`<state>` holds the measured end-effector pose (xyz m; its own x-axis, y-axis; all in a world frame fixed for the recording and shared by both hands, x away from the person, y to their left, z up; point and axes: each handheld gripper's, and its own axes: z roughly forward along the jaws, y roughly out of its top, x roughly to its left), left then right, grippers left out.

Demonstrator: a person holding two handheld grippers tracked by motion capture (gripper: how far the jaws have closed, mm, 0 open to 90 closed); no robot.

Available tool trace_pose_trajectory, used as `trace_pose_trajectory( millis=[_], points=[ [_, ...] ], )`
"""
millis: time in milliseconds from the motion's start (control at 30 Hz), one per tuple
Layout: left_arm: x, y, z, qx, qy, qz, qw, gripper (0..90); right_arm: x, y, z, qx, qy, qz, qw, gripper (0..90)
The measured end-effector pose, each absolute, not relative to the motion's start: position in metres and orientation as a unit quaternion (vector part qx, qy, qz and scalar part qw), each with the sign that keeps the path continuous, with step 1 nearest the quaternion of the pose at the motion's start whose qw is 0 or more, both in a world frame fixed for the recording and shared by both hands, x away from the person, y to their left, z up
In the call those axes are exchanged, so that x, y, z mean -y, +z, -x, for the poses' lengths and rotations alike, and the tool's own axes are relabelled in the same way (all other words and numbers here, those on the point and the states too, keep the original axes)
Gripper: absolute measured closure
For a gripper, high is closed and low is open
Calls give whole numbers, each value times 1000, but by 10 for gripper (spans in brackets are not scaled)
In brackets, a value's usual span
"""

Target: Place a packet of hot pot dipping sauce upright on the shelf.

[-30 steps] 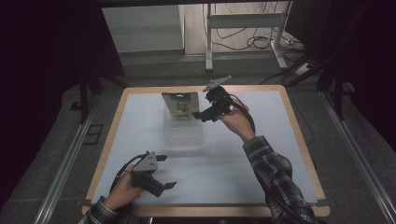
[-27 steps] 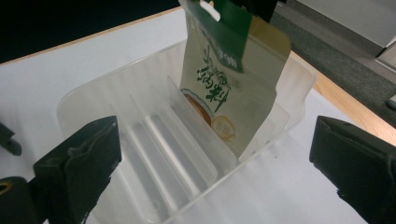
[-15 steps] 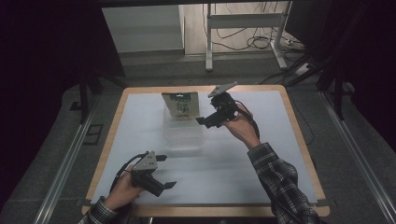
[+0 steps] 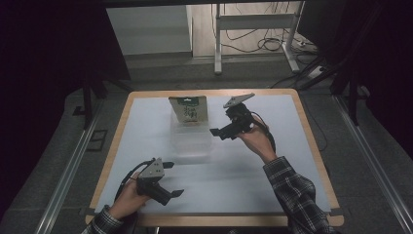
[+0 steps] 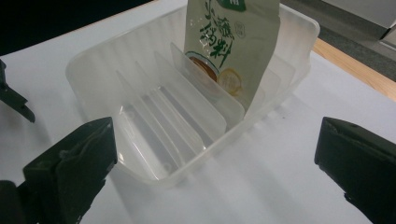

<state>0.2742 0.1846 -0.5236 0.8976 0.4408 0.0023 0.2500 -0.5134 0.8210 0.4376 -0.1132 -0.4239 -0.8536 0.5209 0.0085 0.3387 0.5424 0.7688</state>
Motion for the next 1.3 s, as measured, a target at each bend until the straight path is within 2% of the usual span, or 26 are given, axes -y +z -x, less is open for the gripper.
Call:
trace_pose_trajectory(
  millis=[467,1300],
  points=[
    [-184,-524,-274,-200,106,-865,449,0,139,-439,-423,-868,407,-261,114,0],
    [-183,-525,-274,-207,103,-861,453,0,198,-444,-384,-857,404,-293,127,0]
  ],
)
